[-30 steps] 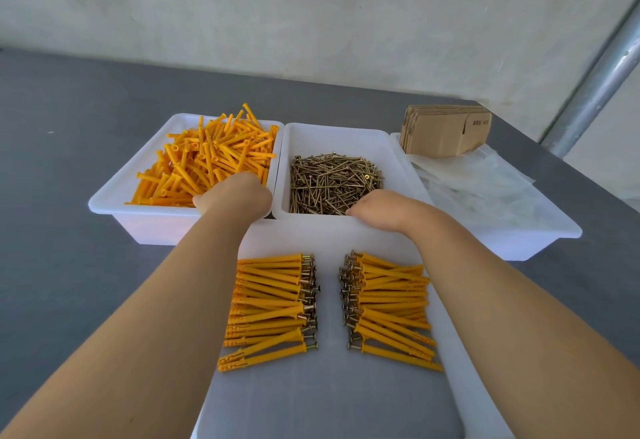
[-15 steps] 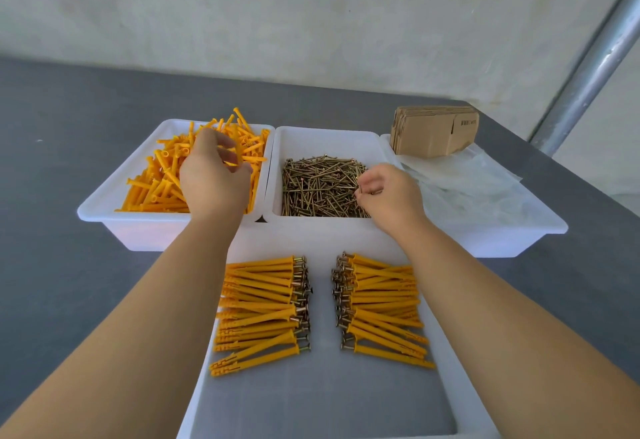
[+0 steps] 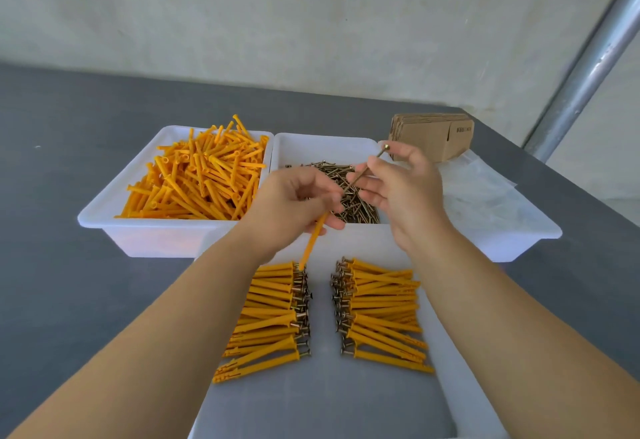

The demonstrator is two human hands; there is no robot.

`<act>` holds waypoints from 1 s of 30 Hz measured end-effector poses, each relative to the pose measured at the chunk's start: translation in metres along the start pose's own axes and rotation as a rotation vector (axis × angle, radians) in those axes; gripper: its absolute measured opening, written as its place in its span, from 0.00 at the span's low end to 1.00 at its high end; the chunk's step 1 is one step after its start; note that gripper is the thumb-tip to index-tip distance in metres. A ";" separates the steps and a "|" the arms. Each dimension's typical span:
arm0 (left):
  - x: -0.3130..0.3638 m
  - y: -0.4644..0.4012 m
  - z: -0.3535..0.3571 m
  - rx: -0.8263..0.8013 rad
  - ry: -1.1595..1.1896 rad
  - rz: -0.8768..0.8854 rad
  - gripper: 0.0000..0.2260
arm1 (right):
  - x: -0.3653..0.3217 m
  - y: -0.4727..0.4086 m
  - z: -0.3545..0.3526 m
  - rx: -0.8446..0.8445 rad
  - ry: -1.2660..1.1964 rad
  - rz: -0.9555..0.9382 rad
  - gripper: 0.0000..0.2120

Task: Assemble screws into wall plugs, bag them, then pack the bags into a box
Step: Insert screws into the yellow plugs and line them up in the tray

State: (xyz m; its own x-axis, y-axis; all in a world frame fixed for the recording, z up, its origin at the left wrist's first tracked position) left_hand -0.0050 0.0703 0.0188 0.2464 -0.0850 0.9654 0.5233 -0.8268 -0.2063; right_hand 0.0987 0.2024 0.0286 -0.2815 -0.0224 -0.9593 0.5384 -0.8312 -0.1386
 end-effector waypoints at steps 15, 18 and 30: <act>-0.005 0.000 0.002 -0.137 0.107 -0.076 0.06 | 0.001 0.015 0.001 -0.071 0.270 -0.309 0.07; -0.005 -0.001 0.002 -0.105 0.035 -0.037 0.09 | 0.008 0.016 0.001 -0.117 0.435 -0.288 0.07; 0.002 0.016 0.042 -0.472 -0.186 -0.003 0.05 | 0.007 -0.002 -0.030 0.146 0.356 -0.208 0.10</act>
State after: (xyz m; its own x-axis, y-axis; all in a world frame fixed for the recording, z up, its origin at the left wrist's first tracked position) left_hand 0.0381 0.0798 0.0106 0.4089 -0.0173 0.9124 0.1089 -0.9917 -0.0676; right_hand 0.1197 0.2204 0.0151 -0.0669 0.3258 -0.9431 0.3740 -0.8681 -0.3264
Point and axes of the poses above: each hand's wrist, its own y-axis away from the middle knuckle, its own z-axis out of the palm, x = y × z, the point moved 3 cm from there along -y, towards the middle knuckle, and after that the axes turned 1 degree about -y, right-handed, at the moved point
